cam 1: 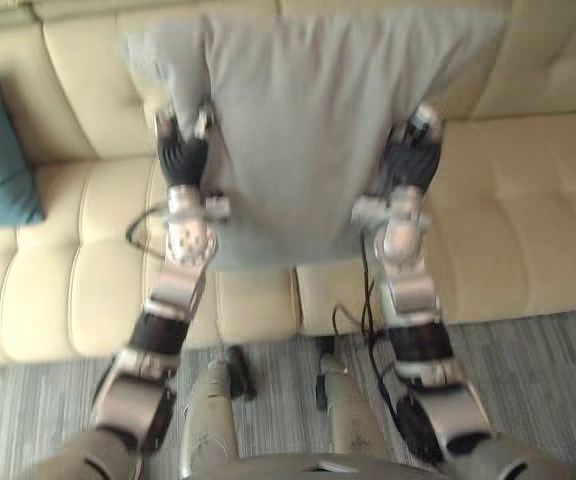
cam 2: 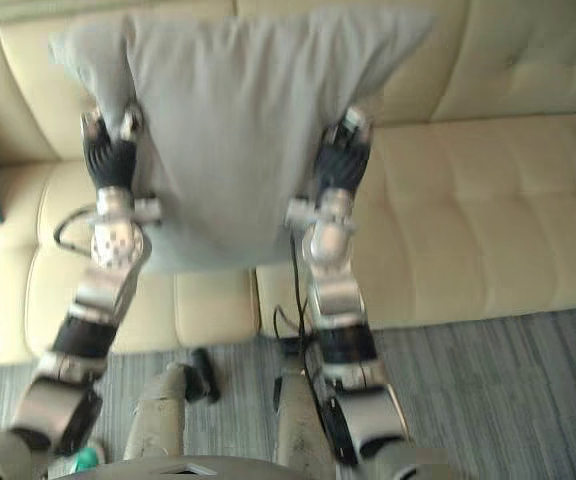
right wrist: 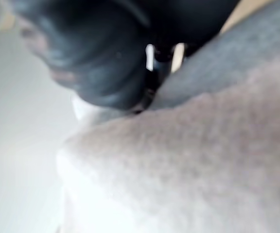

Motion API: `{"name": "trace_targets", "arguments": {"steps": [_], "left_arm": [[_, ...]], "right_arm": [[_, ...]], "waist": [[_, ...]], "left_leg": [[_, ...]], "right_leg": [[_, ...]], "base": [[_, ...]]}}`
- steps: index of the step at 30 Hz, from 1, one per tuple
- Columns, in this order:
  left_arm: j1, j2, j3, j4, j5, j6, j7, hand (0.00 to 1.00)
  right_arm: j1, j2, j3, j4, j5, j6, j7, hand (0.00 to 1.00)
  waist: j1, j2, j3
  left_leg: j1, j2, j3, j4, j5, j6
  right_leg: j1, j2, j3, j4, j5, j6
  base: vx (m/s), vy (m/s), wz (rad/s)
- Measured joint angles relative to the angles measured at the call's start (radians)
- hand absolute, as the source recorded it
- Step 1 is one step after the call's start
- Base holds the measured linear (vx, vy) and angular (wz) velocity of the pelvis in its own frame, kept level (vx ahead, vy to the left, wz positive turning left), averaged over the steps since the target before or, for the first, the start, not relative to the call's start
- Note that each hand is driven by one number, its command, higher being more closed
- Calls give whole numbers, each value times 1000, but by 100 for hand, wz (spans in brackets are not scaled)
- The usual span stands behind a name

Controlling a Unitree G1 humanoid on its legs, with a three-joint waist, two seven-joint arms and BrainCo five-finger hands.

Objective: Pick up cushions and gather them together orderly.

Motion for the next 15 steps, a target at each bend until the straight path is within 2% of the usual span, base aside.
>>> {"name": "trace_targets", "arguments": {"steps": [3, 6, 9, 11, 12, 13, 15], "left_arm": [[-228, 75, 0, 135, 1, 10, 21, 100], [-383, 102, 18, 201, 1, 18, 35, 100], [-491, 93, 52, 252, 1, 19, 37, 100], [-569, 63, 74, 299, -1, 28, 34, 100], [-577, 61, 76, 302, -2, 28, 33, 0], [-595, 60, 78, 307, -2, 29, 33, 0], [-641, 60, 79, 339, -7, 29, 9, 0]], "right_arm": [[-198, -16, -37, 51, -45, 7, -78, 100], [-361, -31, -65, 119, -46, 19, -126, 100], [-474, -38, -106, 187, -44, 27, -130, 100], [-557, -64, -133, 245, -34, 52, -150, 100], [-569, -69, -140, 245, -34, 57, -151, 100], [-589, -74, -144, 245, -34, 64, -159, 0], [-617, -112, -150, 245, -34, 67, -162, 0]], "waist": [[2, -2, 37], [2, -2, 77], [-10, -2, 96], [-11, -1, 115], [-11, -1, 115], [-13, -1, 121], [-15, -1, 122]], "left_leg": [[-73, -21, -19, -62, 77, -2], [-122, -26, -29, -100, 126, 0], [-175, -25, -50, -117, 159, -7], [-206, -22, -57, -132, 173, -13], [-213, -23, -58, -138, 177, -13], [-223, -28, -61, -150, 186, -15], [-264, -33, -78, -169, 207, -21]], "right_leg": [[-71, -17, -36, -9, 18, -17], [-124, -18, -57, -21, 40, -14], [-171, -15, -78, -21, 52, -20], [-200, -12, -90, -21, 53, -22], [-208, -13, -91, -21, 53, -22], [-221, -15, -94, -21, 52, -22], [-256, -17, -112, -21, 52, -28]], "base": [[-66, -74, 40], [3, -83, 20], [46, -89, 17], [12, -76, 13], [11, -63, 10], [14, -53, 14], [15, -54, 24]]}}
